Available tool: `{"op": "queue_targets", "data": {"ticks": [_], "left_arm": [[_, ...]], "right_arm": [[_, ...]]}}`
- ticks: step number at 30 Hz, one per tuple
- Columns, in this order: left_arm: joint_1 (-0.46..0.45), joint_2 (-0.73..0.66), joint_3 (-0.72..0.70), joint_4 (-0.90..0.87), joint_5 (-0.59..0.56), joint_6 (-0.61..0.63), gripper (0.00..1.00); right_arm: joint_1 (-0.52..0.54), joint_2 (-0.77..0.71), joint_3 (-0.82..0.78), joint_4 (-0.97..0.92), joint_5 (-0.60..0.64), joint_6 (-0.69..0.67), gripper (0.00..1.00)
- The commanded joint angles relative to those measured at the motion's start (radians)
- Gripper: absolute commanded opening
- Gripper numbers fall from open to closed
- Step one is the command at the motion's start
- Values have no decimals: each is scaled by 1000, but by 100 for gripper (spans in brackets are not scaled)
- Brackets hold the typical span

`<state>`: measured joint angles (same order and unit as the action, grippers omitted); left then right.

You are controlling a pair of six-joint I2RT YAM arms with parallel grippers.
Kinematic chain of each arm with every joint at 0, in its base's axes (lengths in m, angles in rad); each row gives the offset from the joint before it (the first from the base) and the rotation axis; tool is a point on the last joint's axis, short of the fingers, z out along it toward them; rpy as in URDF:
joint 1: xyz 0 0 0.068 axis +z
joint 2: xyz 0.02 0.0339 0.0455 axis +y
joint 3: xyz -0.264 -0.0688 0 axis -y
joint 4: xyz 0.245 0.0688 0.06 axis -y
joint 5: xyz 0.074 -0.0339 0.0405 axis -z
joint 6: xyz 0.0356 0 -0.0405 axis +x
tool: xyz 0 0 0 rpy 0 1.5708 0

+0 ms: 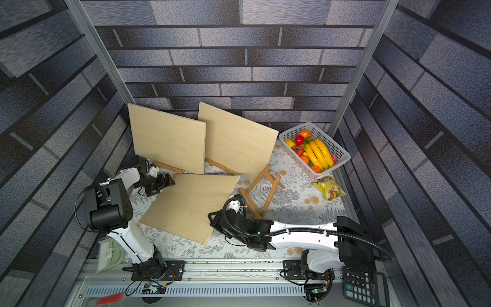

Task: Assemble the easel
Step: Pick up the drawing board from the center of the board.

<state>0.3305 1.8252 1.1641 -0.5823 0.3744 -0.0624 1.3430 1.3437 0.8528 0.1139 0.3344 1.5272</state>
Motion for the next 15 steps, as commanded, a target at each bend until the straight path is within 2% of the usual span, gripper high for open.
{"op": "queue_targets", "data": {"ticks": [1,6,15], "left_arm": [[-14,55,-93,-235,-89,13,100],[19,26,-92,-240,-60,-18,100],[22,-42,-59,-268,-13,-62,100]], "right_arm": [[-6,11,33,-61,-48,-129,2],[-5,4,70,-162,-87,-140,0],[-4,-129,144,-528,-113,-214,0]]}}
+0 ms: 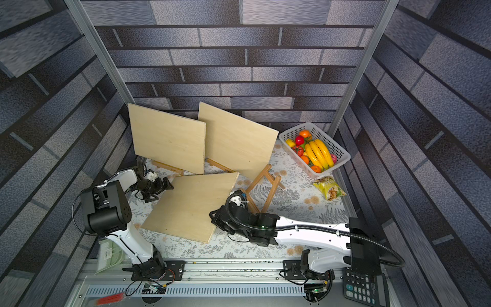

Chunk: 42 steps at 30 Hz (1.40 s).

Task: Assemble the easel
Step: Pick up the drawing board from the center of the board.

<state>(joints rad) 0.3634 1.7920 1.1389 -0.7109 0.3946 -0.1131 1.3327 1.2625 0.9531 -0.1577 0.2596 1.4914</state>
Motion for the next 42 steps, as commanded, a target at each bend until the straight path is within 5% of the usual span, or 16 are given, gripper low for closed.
{"op": "queue_targets", "data": {"ticks": [1,7,20,28,32,38,42], "left_arm": [[-9,-18,-33,-139,-21,-16,100],[6,-111,-64,-87,96,-85,100],[14,-402,-160,14,155,-222,100],[15,-640,-242,135,120,-573,100],[-92,-860,-349,283,-66,-830,100],[-261,-874,-13,-38,-166,-701,100],[-284,-823,282,-372,-109,-655,100]], "right_arm": [[6,-58,47,-285,-44,-191,0],[4,-57,84,-417,-97,-360,0],[4,-58,173,-602,109,-737,0],[5,-98,136,-568,190,-963,0],[-1,-144,80,-533,226,-1035,0],[-6,-213,9,-505,235,-1122,0],[-6,-317,-114,-408,259,-1205,0]]}}
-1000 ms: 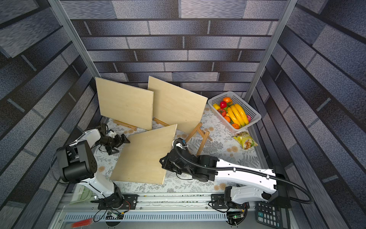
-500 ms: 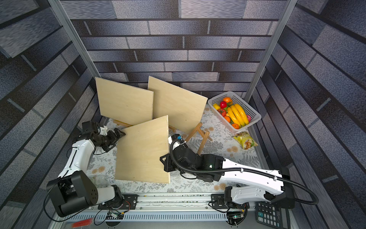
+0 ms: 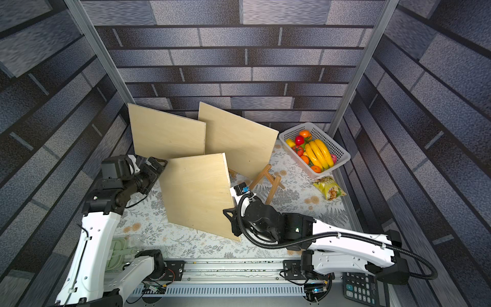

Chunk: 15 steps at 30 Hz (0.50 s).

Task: Assemble the easel
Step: Pick up the drawing board from the center of the board.

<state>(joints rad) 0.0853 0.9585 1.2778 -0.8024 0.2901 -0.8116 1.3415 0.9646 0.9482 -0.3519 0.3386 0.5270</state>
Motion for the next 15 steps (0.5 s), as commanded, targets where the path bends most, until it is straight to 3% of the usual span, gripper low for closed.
{"op": "queue_targets", "data": {"ticks": [1,4,6,11,15], "left_arm": [[-2,21,206,-358,20,30,100],[40,45,298,-432,221,-35,100],[42,61,318,-452,282,-123,100],[-8,69,328,-471,232,-276,100],[-51,106,332,-488,217,-368,100]], "right_arm": [[-15,-53,-151,-166,181,-271,0],[-15,-122,-234,-60,179,-380,0],[-15,-137,-270,-2,129,-470,0],[-15,-139,-307,32,-57,-544,0],[-15,-175,-344,19,-82,-556,0]]}}
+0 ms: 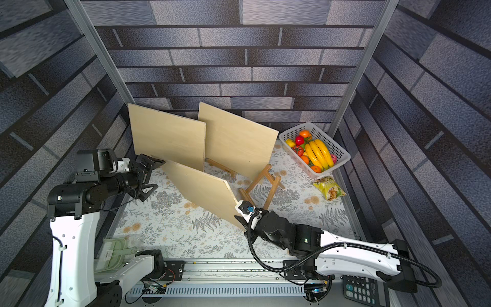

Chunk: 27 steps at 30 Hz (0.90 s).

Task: Assemble the easel
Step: Pick up the drawing board from the center of the board.

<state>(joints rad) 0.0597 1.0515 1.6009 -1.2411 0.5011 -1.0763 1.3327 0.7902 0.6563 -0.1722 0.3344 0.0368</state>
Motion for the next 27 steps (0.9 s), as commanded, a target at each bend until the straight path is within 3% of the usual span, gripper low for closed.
{"op": "queue_targets", "data": {"ticks": [1,7,17,23,25,27], "left_arm": [[-56,17,3,-47,-16,-136,100],[-178,56,8,-61,-108,-262,100],[-211,232,170,-244,-138,-147,100],[-245,236,108,-259,-134,-153,100],[-246,215,58,-227,-116,-169,96],[-248,202,27,-207,-100,-182,86]], "right_arm": [[-7,-16,-65,-156,-70,-71,0],[-6,-74,-134,-115,-14,-63,0],[-7,-66,-184,-50,-38,-83,0],[-6,-55,-188,-33,-54,-54,0],[-6,-56,-192,-29,-59,-45,0],[-6,-54,-194,-29,-62,-42,0]]}}
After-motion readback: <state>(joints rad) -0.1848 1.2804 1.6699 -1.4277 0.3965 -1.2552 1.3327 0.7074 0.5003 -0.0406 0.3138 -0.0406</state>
